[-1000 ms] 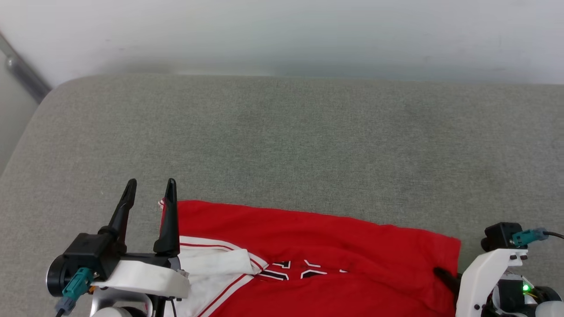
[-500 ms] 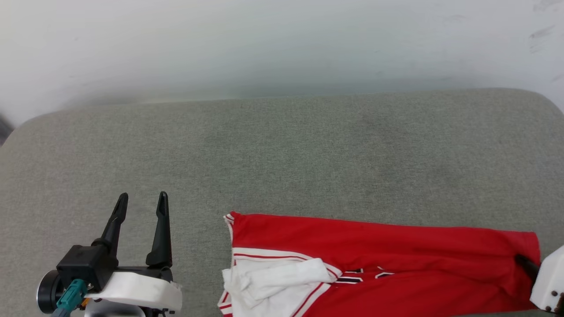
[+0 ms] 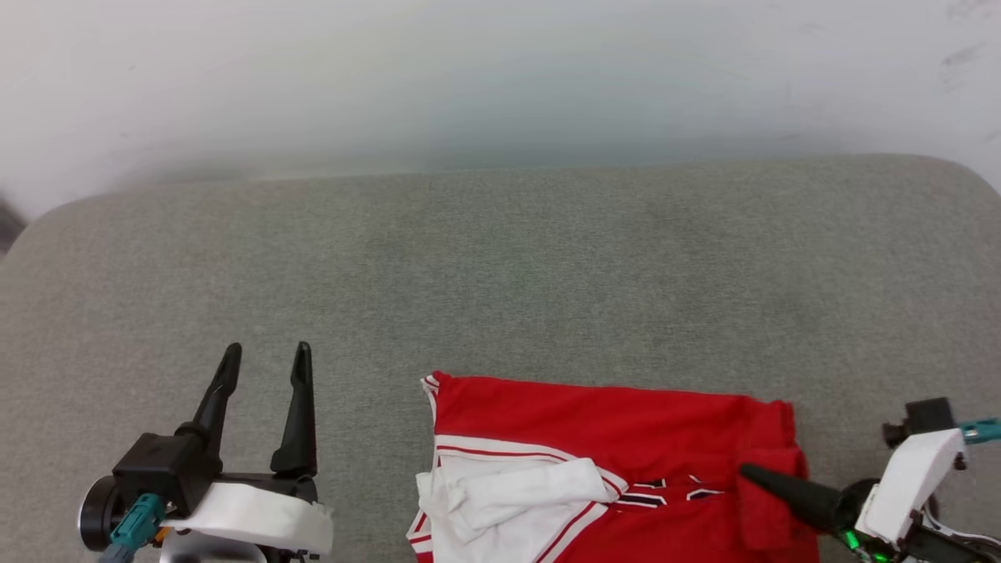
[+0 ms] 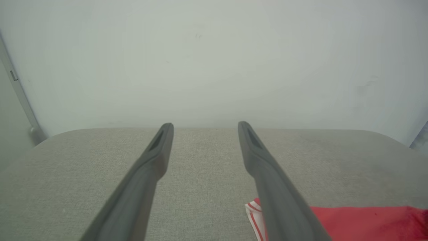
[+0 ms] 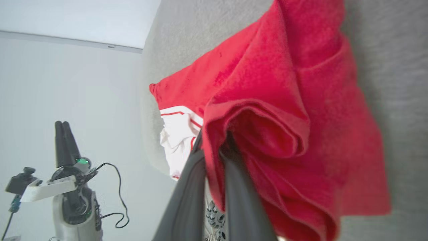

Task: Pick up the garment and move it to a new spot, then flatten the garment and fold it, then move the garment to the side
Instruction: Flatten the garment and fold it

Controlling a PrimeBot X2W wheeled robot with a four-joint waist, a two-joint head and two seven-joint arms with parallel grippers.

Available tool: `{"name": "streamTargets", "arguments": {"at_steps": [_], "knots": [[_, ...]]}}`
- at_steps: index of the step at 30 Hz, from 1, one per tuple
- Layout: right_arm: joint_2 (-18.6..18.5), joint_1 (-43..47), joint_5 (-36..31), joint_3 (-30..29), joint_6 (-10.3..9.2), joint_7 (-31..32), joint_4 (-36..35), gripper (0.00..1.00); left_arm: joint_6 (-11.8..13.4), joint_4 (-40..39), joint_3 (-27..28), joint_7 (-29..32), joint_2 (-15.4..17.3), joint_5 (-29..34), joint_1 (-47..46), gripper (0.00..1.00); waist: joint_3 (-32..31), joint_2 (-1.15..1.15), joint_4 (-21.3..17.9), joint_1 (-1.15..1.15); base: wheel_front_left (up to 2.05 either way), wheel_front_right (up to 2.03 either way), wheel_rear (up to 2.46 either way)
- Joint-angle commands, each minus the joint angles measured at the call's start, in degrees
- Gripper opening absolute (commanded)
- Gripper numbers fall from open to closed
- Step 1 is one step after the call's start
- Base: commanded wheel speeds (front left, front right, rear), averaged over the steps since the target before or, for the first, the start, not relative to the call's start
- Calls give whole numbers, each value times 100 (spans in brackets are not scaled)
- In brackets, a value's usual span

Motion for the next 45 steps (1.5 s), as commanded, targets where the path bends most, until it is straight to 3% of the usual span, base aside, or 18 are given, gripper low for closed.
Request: {"name": "streamTargets", "arguments": {"at_steps": [1,5,9,10,15,22,23,24,28,33,39,45], "knots": [[98,-11,517,71,-1,246,81,0,-4,29,-10,42,-19,-32,-66,100,8,0,118,0,0,0,0],[133,-130,1602,633,-1,320,471,0,-20,71,-32,70,-21,-36,-132,100,30,0,301,0,0,0,0],[125,-294,2362,1548,-1,-164,817,0,-36,111,-78,99,-31,-56,-186,100,41,0,464,0,0,0,0],[125,-294,2362,1548,-1,-164,817,0,-36,111,-78,99,-31,-56,-186,100,41,0,464,0,0,0,0],[117,-658,2896,2692,-1,-878,1165,0,-63,168,-129,121,-50,-68,-265,100,111,0,640,0,0,0,0],[122,-1087,2824,3596,-1,-1904,1864,0,-75,298,-141,86,-91,-108,-313,100,189,0,764,0,0,0,0],[118,-1139,2835,3680,-1,-1994,1925,44,-77,309,-137,79,-93,-115,-308,100,194,0,763,0,0,0,0],[119,-1180,2818,3763,0,-2098,1939,100,-76,326,-136,70,-97,-126,-297,100,193,0,756,0,0,0,0],[121,-1308,2934,3986,-1,-2431,1905,100,-45,405,-97,47,-88,-157,-241,100,175,0,666,0,0,0,0],[31,-1515,2504,4245,-1,-2763,1509,100,-43,463,-76,25,-80,-186,-238,100,150,0,504,0,0,0,0],[-704,-1738,758,5048,-1,-3363,1067,100,-16,498,-48,2,-75,-232,-222,100,106,0,288,0,0,0,0],[-1350,-1794,-544,5100,-1,-3653,1161,100,44,512,25,-16,-58,-278,-100,100,44,0,44,0,0,0,0]]}}
